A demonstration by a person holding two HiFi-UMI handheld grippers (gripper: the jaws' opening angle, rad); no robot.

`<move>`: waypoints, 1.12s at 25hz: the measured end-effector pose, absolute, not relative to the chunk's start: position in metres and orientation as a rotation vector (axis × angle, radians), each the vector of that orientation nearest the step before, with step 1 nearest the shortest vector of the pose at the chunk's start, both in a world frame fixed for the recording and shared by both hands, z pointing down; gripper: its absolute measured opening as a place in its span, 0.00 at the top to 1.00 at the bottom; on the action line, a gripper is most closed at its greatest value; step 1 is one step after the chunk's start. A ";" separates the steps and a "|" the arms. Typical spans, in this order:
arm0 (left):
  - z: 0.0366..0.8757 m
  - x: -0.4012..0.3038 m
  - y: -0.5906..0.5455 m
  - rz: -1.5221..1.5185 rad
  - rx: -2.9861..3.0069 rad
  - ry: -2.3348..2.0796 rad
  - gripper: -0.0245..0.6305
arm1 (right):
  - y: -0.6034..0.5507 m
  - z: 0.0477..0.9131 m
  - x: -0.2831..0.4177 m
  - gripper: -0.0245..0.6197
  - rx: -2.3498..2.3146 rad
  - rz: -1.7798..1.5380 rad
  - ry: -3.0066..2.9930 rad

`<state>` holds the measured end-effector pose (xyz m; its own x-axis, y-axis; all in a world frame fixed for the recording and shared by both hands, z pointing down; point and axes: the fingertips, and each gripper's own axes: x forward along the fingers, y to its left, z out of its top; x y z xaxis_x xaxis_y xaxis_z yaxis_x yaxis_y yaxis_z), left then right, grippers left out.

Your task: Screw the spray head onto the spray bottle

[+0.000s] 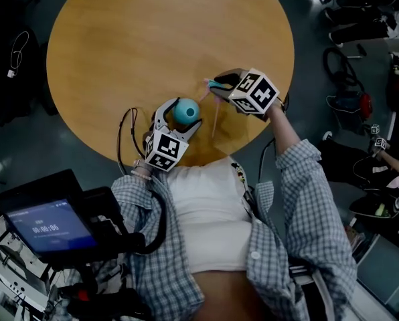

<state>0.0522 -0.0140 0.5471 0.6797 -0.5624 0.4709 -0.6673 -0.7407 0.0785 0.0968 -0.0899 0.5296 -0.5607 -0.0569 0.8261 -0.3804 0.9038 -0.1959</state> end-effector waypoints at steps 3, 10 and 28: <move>0.549 0.052 -0.017 0.618 2.644 -0.988 0.37 | -0.105 0.495 0.100 0.80 0.431 0.350 -2.207; 0.554 0.052 -0.027 0.610 2.637 -0.985 0.37 | -0.134 0.386 0.101 0.80 0.721 0.064 -2.380; 0.562 0.054 -0.036 0.590 2.613 -0.975 0.37 | -0.093 0.313 0.043 0.80 0.744 -0.439 -2.464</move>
<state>0.0538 -0.0356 0.5617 0.6872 -0.5544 0.4694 -0.6730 -0.7291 0.1242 0.0433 -0.0933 0.3129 -0.7114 -0.5858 0.3882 -0.4156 0.7962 0.4398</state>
